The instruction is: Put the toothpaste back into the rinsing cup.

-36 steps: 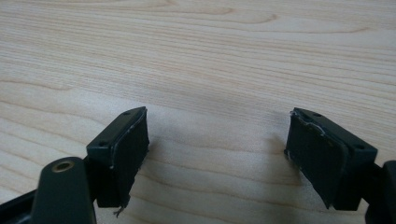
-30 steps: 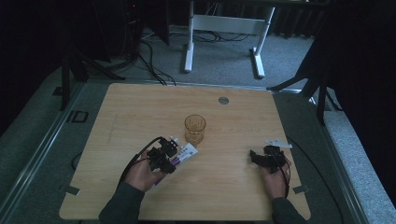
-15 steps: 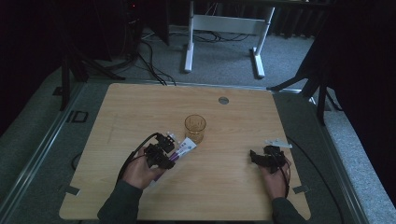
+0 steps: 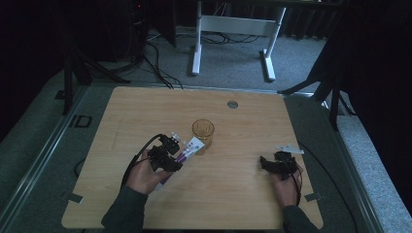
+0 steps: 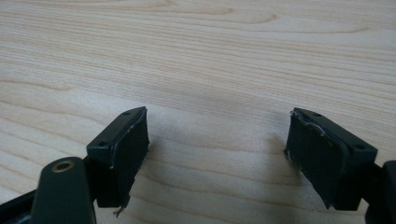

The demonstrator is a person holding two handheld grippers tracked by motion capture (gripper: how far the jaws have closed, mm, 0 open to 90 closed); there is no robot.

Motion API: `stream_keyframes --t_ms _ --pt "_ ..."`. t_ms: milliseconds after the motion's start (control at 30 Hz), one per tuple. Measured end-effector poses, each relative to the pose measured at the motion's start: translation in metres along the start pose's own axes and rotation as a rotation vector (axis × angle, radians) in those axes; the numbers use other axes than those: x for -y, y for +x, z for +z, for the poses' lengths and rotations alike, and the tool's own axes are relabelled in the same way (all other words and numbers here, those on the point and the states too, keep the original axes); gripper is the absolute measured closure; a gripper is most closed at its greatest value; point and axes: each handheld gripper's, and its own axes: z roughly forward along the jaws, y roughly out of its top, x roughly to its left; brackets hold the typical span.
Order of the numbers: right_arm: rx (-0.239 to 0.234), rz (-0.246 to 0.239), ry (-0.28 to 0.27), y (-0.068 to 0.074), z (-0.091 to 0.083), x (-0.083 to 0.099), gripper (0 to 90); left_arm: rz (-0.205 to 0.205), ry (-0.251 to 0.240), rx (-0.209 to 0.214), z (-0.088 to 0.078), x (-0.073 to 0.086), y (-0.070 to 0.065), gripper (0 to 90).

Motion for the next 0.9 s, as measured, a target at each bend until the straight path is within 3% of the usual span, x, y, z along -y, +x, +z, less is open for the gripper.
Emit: stream_keyframes --t_ms 400,667,900 --pt "0.0 0.001 0.0 0.0 0.0 0.0 20.8 -0.024 -0.056 -0.028 -0.006 -0.006 0.002 73.5" --pt "0.0 0.001 0.0 0.0 0.0 0.0 20.8 -0.029 -0.095 -0.111 -0.007 -0.011 0.001 73.5" --pt "0.0 0.001 0.0 0.0 0.0 0.0 20.8 -0.039 -0.123 -0.125 -0.009 -0.013 0.004 73.5"
